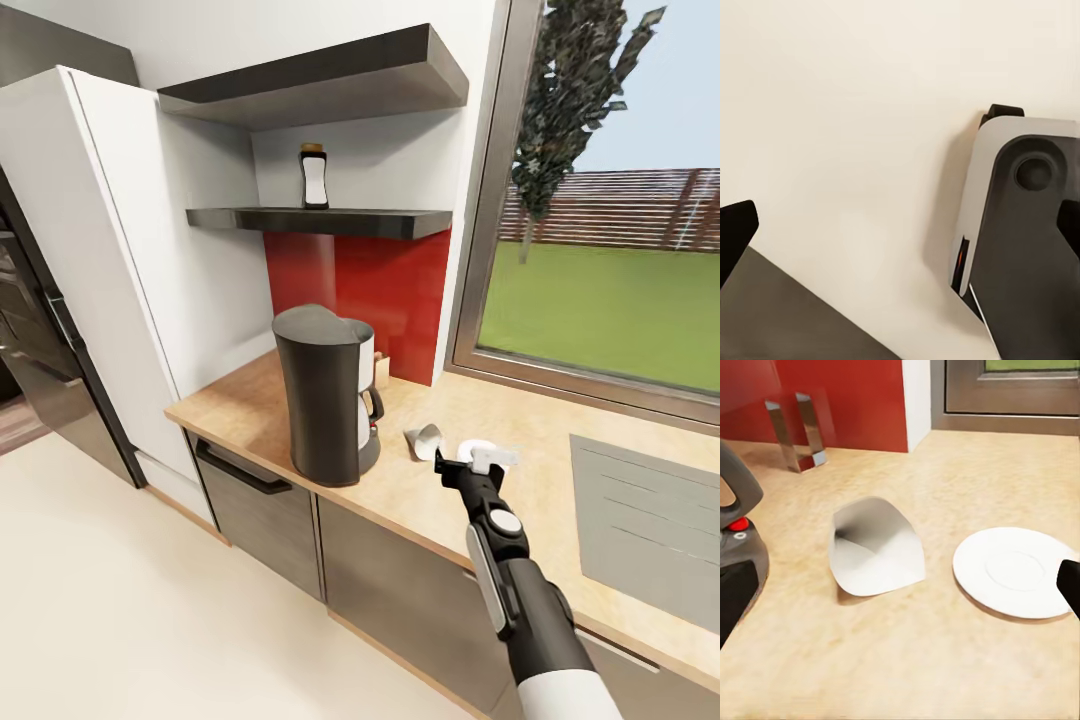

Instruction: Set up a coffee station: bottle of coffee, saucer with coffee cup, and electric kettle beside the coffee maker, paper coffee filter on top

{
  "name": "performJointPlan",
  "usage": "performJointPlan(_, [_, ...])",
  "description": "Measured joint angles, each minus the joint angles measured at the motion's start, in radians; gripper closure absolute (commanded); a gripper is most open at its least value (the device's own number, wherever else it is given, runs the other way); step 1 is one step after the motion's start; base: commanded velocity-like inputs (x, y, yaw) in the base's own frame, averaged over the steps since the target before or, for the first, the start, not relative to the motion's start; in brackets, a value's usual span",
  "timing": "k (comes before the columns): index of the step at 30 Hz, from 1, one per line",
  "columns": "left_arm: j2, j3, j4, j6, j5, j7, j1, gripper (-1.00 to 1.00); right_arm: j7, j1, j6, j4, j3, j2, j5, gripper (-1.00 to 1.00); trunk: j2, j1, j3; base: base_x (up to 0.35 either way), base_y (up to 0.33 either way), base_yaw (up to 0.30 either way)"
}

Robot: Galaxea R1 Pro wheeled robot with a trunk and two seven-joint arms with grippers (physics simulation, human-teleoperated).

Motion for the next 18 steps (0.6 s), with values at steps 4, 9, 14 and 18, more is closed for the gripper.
performJointPlan(4, [0.001, 0.0, 0.001, 0.001, 0.0, 0.0, 0.001, -1.0, 0.0, 0.0, -0.001, 0.022, 0.0, 0.0, 0.0, -1.0, 0.0, 0.0, 0.0, 0.035, 0.0, 0.0])
performJointPlan(9, [0.004, 0.002, 0.005, 0.002, 0.0, -0.001, 0.003, -1.0, 0.0, 0.0, -0.001, 0.051, 0.0, -0.001, 0.0, -1.0, 0.0, 0.0, 0.0, 0.225, 0.0, 0.0])
performJointPlan(14, [0.003, 0.003, 0.005, 0.002, 0.0, 0.0, 0.003, -1.0, 0.0, 0.0, -0.002, 0.079, 0.0, -0.001, 0.0, -1.0, 0.0, -0.001, 0.0, 0.316, 0.0, 0.0])
performJointPlan(18, [0.001, 0.002, 0.004, 0.002, 0.0, 0.001, 0.003, -1.0, 0.0, -0.001, -0.002, 0.101, 0.0, -0.001, 0.0, -1.0, 0.0, -0.001, 0.0, 0.331, 0.0, 0.0])
